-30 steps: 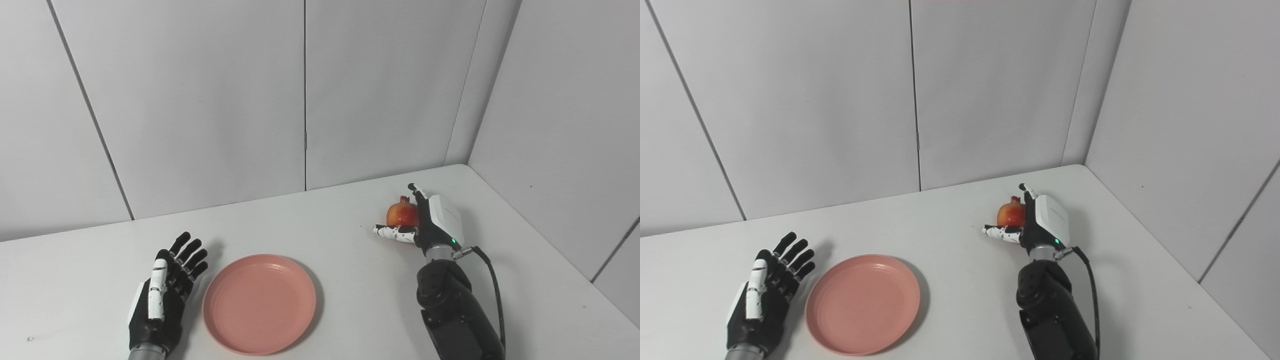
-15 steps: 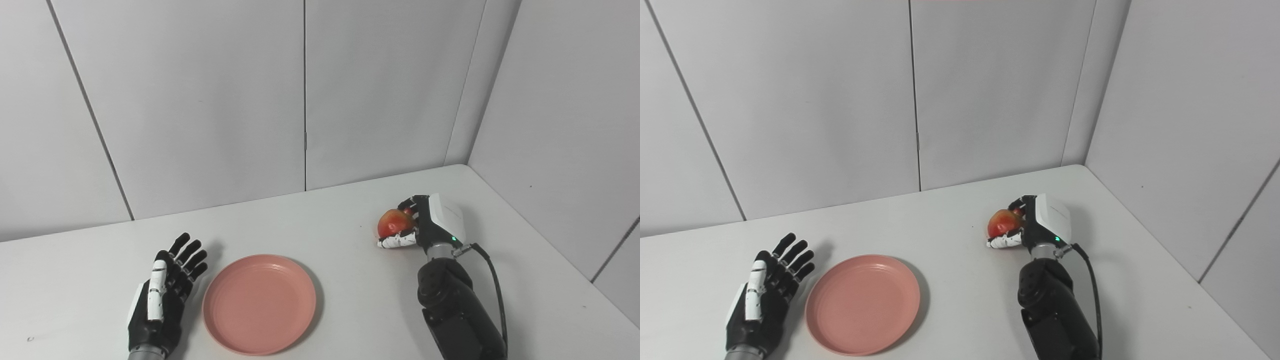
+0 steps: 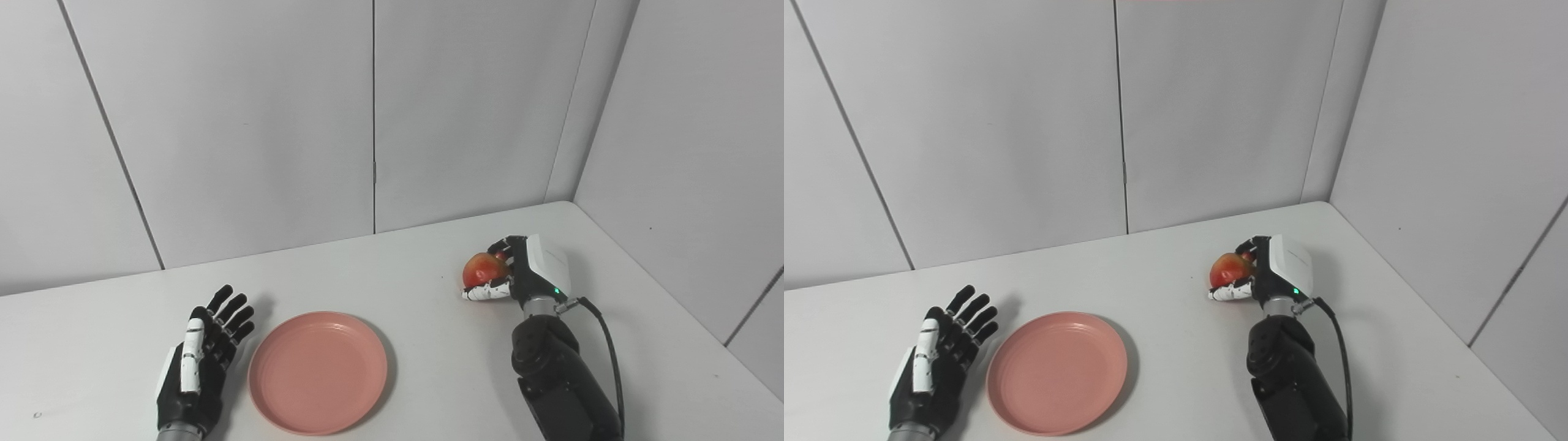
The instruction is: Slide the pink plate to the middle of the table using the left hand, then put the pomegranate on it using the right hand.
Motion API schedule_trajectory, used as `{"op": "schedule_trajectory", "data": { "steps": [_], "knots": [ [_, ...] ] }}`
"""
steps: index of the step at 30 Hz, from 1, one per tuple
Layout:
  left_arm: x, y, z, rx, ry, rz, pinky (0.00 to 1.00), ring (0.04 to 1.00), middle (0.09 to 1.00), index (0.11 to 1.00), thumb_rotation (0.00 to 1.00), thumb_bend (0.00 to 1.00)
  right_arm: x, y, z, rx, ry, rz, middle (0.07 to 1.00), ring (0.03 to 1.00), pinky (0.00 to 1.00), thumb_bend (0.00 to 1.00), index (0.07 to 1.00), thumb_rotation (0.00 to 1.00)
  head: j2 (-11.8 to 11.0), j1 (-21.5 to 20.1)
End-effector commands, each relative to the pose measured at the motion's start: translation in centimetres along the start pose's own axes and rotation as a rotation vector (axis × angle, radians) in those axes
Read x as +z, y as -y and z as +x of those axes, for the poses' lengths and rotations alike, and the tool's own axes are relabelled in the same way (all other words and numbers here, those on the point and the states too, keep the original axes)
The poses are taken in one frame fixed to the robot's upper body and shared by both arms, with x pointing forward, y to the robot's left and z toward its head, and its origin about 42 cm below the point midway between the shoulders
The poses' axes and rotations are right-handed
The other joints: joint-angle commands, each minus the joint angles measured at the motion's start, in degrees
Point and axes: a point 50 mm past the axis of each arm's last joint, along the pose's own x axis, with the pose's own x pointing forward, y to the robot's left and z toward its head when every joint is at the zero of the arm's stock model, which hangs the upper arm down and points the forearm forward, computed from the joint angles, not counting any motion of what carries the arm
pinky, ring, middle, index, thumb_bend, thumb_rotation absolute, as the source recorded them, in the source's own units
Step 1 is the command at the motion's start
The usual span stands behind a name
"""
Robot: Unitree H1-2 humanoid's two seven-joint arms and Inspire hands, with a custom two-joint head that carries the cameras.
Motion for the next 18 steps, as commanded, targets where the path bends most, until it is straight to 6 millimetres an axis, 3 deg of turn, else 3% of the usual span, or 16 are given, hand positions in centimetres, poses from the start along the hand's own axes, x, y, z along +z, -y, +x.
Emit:
{"op": "schedule_trajectory", "data": {
  "steps": [1,7,11,18],
  "knots": [
    [-2.7,-1.1,-1.9,0.042,-0.091,-0.012,0.87,0.859,0.867,0.858,1.00,0.39,2.2,2.5,0.7,-0.098,0.095,0.034,0.522,0.406,0.39,0.52,0.491,0.00,0.04,0.20],
    [-2.8,-0.8,-1.9,0.041,-0.093,-0.015,0.87,0.861,0.868,0.857,1.00,0.39,3.8,3.8,-0.3,-0.137,0.152,0.072,0.547,0.442,0.41,0.51,0.460,0.00,-0.25,1.11],
    [-2.9,-0.5,-1.9,0.044,-0.091,-0.020,0.87,0.858,0.865,0.853,1.00,0.38,5.2,4.5,-1.2,-0.150,0.202,0.080,0.497,0.384,0.35,0.51,0.544,0.00,-0.32,1.95],
    [-3.0,0.2,-1.9,0.041,-0.085,-0.011,0.86,0.860,0.867,0.848,1.00,0.39,8.9,5.0,-3.6,-0.147,0.348,0.107,0.491,0.382,0.35,0.51,0.552,0.00,-0.24,5.42]
  ]
}}
